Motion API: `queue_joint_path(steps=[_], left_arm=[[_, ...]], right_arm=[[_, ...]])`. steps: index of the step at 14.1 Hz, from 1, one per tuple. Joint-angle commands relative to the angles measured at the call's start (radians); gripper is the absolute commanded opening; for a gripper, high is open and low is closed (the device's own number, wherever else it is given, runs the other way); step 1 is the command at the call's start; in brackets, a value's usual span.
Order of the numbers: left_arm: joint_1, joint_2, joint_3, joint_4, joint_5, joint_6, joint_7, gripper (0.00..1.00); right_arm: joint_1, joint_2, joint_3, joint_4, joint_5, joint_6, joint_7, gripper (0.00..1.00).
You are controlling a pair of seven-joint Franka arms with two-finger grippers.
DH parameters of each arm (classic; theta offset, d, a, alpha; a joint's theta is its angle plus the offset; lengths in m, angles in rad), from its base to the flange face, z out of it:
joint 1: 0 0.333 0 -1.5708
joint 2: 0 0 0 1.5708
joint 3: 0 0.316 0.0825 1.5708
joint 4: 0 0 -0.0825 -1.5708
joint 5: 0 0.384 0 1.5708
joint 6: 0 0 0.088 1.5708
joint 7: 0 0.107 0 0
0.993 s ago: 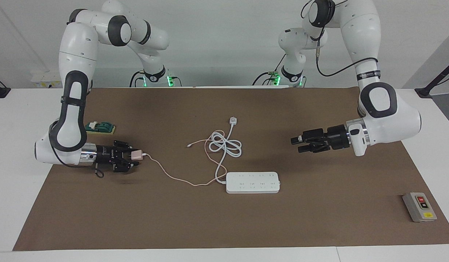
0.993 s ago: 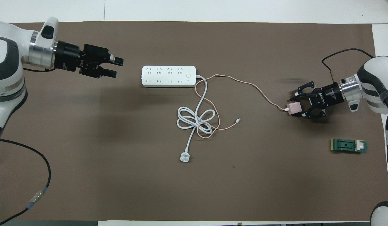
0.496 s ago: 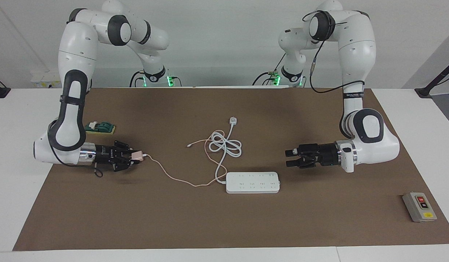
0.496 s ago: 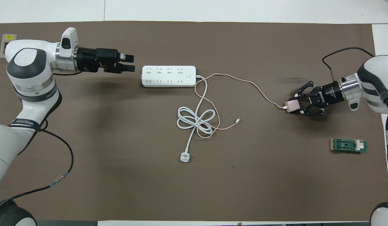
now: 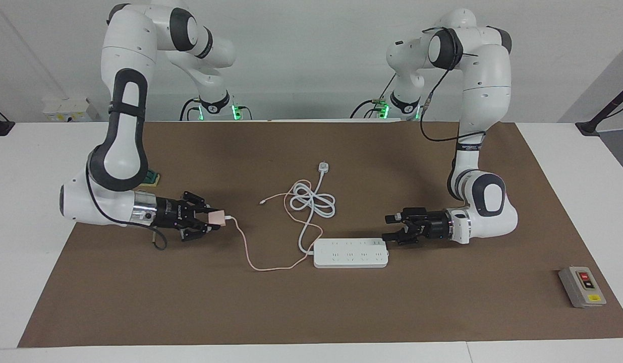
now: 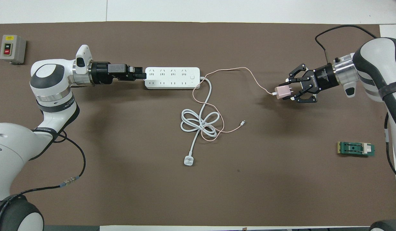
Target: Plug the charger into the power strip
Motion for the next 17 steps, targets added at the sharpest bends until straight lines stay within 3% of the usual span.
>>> queue_joint_path(steps=[1,9,13,17], left_arm=[[0.009,-0.088,0.001,-0.126,-0.05,-0.013,-0.005,1.0],[0.0,-0.138,-0.001,-0.149,-0.08,0.004,-0.146,1.0],[-0.045,-0.154,-0.005,-0.151,-0.109,0.045,-0.15,1.0],[-0.069,-0.174,-0.005,-0.152,-0.129,0.099,-0.185,1.0]], right_arm=[[0.054,0.016,0.003,0.065,0.063,0.029,0.106,0.0],[0.324,0.043,0.003,0.088,0.257,0.361,0.279,0.0],[0.406,0.115,0.003,0.212,0.258,0.462,0.41,0.0],[0.467,0.135,0.003,0.221,0.251,0.497,0.412,0.0]])
